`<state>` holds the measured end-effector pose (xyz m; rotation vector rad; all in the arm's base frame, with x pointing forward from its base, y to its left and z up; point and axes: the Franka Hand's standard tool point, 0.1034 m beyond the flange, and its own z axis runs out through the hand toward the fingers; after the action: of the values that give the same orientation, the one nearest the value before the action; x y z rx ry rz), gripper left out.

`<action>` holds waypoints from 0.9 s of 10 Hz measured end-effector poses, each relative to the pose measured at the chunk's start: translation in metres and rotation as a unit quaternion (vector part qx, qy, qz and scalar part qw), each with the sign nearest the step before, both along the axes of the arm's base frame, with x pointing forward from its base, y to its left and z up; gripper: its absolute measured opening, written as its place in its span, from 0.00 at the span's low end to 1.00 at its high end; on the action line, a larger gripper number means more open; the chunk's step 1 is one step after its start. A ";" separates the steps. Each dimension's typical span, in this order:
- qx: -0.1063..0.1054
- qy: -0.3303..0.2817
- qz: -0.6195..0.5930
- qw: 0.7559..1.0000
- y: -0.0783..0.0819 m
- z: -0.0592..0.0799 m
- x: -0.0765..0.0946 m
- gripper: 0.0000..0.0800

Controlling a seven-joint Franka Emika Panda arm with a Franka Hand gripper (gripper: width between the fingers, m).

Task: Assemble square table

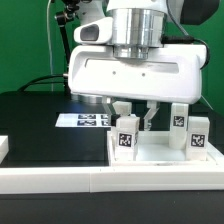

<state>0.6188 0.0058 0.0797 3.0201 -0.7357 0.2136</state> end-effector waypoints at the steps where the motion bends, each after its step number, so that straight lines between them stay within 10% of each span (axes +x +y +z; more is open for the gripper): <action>1: 0.000 0.000 0.000 1.000 0.000 0.000 0.000 0.36; 9: 0.017 -0.007 -0.127 0.992 0.000 0.000 0.000 0.36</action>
Offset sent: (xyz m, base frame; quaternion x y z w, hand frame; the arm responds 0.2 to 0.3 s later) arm 0.0000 0.0000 0.0000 0.0000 0.0000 0.0650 0.9979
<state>0.6188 0.0055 0.0796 2.9182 -1.1222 0.2178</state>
